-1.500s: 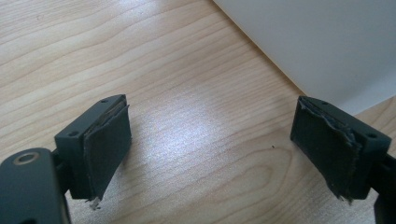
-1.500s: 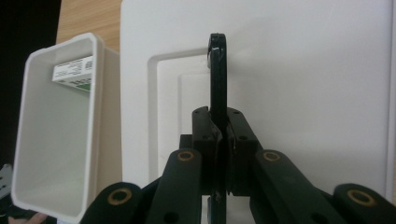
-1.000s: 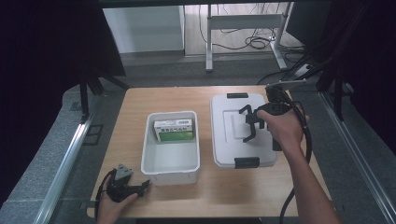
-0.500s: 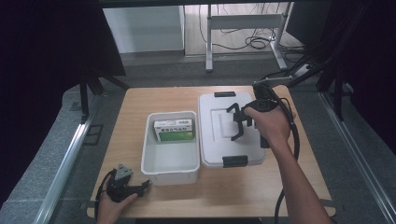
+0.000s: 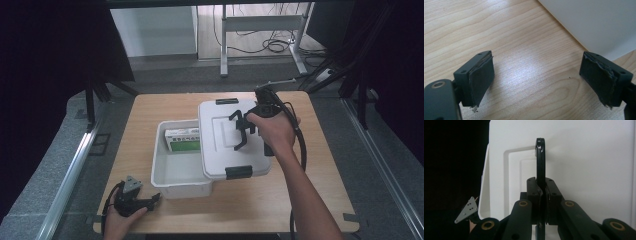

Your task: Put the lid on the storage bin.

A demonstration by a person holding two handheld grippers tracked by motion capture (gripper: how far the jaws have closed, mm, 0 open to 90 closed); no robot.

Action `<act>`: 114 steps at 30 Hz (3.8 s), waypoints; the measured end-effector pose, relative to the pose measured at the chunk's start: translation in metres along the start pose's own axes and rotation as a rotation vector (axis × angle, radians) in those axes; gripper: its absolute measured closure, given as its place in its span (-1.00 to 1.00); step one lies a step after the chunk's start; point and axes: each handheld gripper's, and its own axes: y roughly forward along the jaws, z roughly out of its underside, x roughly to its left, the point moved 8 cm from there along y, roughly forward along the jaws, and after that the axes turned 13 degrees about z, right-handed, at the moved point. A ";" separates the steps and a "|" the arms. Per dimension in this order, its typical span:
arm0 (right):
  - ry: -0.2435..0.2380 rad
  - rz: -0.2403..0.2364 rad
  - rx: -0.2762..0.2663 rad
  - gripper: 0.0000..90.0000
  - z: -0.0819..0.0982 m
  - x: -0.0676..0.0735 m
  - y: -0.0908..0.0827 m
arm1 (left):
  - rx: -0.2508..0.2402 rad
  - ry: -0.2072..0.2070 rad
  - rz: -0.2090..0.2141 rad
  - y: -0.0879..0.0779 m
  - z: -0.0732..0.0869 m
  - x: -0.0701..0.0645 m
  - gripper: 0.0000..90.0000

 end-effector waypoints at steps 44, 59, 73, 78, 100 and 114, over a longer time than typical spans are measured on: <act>0.003 -0.044 0.103 0.88 0.005 0.077 0.051 | -0.001 0.005 0.007 -0.001 0.001 0.000 -0.72; 0.030 -0.048 0.139 0.88 0.012 0.093 0.065 | 0.000 0.008 0.009 -0.001 0.001 0.000 -0.72; 0.060 -0.022 0.170 0.88 0.015 0.111 0.078 | 0.001 0.011 0.012 0.000 0.000 0.000 -0.72; 0.073 -0.006 0.168 0.88 0.016 0.115 0.081 | 0.001 0.012 0.013 -0.001 0.000 0.000 -0.72; 0.083 0.033 0.176 0.88 0.017 0.118 0.098 | 0.000 0.013 0.015 -0.001 0.000 0.000 -0.72; 0.076 0.049 0.182 0.88 0.021 0.115 0.110 | 0.000 0.014 0.016 0.000 0.000 0.001 -0.72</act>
